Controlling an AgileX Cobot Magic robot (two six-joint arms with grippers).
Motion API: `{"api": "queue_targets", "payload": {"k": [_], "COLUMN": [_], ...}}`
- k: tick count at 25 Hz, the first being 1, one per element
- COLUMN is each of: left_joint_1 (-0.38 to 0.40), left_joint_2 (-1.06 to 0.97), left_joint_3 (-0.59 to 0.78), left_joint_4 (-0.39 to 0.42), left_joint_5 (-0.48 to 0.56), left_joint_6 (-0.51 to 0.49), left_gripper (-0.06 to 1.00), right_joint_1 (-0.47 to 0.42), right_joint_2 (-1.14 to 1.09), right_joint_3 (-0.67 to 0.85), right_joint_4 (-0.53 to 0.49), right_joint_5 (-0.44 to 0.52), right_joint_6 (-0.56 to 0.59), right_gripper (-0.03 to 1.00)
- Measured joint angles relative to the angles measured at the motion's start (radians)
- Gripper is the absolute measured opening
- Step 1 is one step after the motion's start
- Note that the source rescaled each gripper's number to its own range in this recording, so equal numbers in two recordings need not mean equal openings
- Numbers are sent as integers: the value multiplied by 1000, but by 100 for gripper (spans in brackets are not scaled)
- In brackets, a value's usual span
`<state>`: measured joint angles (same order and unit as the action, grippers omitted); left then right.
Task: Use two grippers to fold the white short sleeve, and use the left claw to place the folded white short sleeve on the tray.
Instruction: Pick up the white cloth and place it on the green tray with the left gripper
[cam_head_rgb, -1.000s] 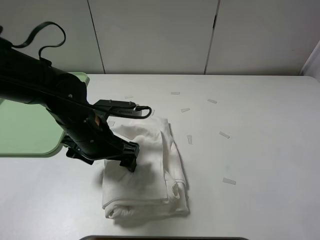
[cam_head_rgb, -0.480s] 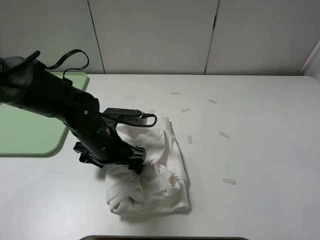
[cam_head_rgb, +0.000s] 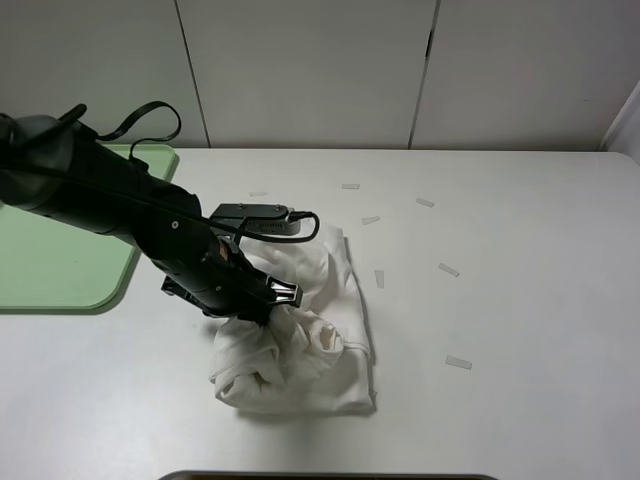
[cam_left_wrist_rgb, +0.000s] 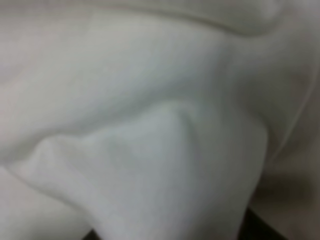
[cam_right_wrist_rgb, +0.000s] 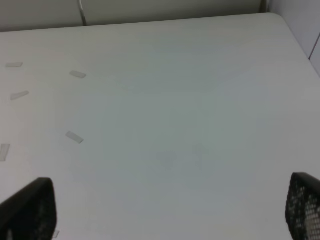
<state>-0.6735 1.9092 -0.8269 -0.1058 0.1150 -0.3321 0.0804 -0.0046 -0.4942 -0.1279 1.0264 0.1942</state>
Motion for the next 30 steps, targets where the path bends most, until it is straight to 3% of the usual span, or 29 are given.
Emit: {"api": "queue_targets", "payload": {"k": [8,13,15,19,30], "left_joint_1": [83,198,281,362,703], "left_joint_2": [-54,-130,-166,-187,-194], "left_joint_3": [-27,-30,-30,-30,-30], "left_joint_4": [8,15,33,69,337], "left_joint_5": [120,204,237,263,270], "left_joint_6": [95,194,243,268,274], "left_gripper": [22,21,21,21,21], "right_joint_1": [0,0,0,0,0], "right_joint_2": [0,0,0,0,0], "right_joint_3": [0,0,0,0,0], "right_joint_4": [0,0,0,0,0], "right_joint_5": [0,0,0,0,0], "right_joint_6": [0,0,0,0,0], "right_gripper": [100,100,100,100,100]}}
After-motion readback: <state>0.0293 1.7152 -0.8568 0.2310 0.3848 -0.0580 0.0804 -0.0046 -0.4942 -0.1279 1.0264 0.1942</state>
